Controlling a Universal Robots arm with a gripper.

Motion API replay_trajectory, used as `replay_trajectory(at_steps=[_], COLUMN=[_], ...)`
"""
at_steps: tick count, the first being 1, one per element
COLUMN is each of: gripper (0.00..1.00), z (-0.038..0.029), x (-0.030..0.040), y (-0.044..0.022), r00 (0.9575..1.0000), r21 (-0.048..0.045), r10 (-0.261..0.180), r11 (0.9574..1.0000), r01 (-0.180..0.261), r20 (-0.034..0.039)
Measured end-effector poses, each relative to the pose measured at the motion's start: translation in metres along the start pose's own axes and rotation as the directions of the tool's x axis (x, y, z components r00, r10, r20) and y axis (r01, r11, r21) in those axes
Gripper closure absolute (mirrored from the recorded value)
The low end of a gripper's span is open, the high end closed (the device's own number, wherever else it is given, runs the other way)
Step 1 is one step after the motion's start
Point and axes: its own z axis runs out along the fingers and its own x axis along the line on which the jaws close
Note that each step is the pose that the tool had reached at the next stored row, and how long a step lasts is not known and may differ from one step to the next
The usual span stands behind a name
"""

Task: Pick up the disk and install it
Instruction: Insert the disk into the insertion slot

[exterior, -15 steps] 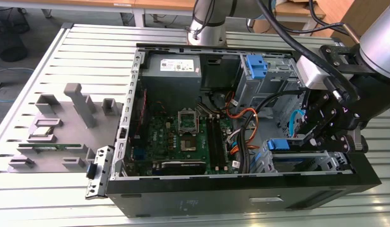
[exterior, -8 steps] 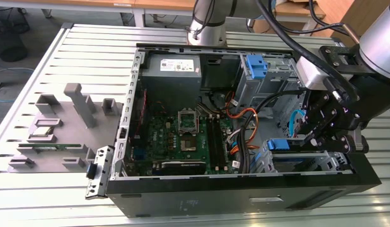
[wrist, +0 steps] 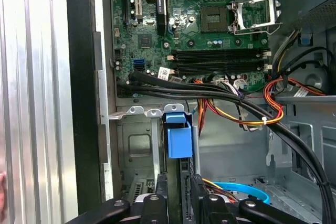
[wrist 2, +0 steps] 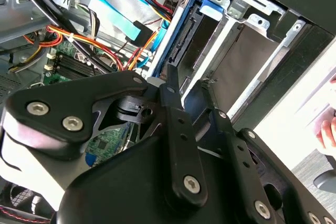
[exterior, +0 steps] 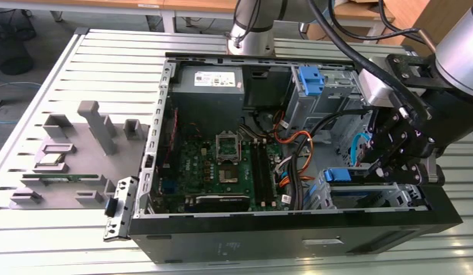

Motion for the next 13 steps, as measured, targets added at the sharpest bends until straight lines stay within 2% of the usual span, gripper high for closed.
replay_trajectory(at_steps=[3, 5, 13], gripper=[0.68, 0.68, 0.68], z=[0.0001, 0.0002, 0.0006], x=[-0.0001, -0.0003, -0.0005], y=[0.0000, 0.0000, 0.0000], r00=[1.0000, 1.0000, 1.0000], r21=[0.0001, 0.0004, 0.0007], r10=[0.000, 0.000, 0.000], r11=[1.0000, 1.0000, 1.0000], r01=[0.000, 0.000, 0.000], r20=[-0.0008, -0.0056, -0.0092])
